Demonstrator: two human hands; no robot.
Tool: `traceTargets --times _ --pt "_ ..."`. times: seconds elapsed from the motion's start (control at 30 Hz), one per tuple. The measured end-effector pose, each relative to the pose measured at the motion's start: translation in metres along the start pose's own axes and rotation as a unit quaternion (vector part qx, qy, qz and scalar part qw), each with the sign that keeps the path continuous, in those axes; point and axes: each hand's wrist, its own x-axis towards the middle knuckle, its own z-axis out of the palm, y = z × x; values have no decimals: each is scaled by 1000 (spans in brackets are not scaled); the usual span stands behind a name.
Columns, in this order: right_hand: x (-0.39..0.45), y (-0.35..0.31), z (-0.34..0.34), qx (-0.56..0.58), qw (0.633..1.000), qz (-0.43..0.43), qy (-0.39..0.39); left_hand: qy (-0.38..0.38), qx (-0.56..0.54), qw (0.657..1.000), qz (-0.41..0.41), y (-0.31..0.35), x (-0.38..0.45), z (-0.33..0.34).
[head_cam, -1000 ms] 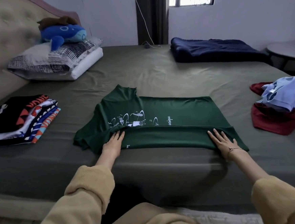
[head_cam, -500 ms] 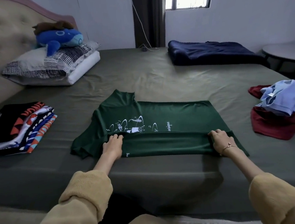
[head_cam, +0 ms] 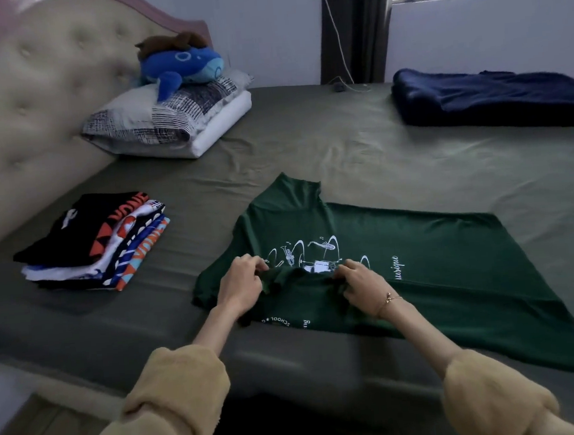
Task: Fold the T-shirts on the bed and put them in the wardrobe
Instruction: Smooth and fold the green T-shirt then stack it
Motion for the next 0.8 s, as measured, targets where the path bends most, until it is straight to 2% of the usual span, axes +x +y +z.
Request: traceTargets --times 0.1,0.17,0.27,0.37,0.43,0.5,0.63,0.7,0.8 --pt "23 -34 11 2 998 -59 9 1 -46 998 -45 -25 4 -4" --pt "35 -52 18 -9 993 -118 21 -24 -68 995 -68 -42 6 -8" --pt "53 -72 29 -43 979 -201 14 -72 -83 992 -64 -68 5 -17" --pt "68 -81 36 -9 976 -217 31 -104 -33 993 -47 -85 2 -29" --pt "75 -83 37 83 980 -172 48 -151 -12 988 -24 -93 2 -37" --pt "83 -83 36 157 982 -92 56 -203 -33 979 -13 -102 6 -43" --pt "103 -81 38 250 961 42 112 -299 -41 953 -14 -108 13 -57" --pt "114 -77 37 275 944 115 140 -303 -38 952 -10 -107 16 -58" --pt "124 -70 38 286 928 202 127 -294 -95 950 -45 -110 17 -59"
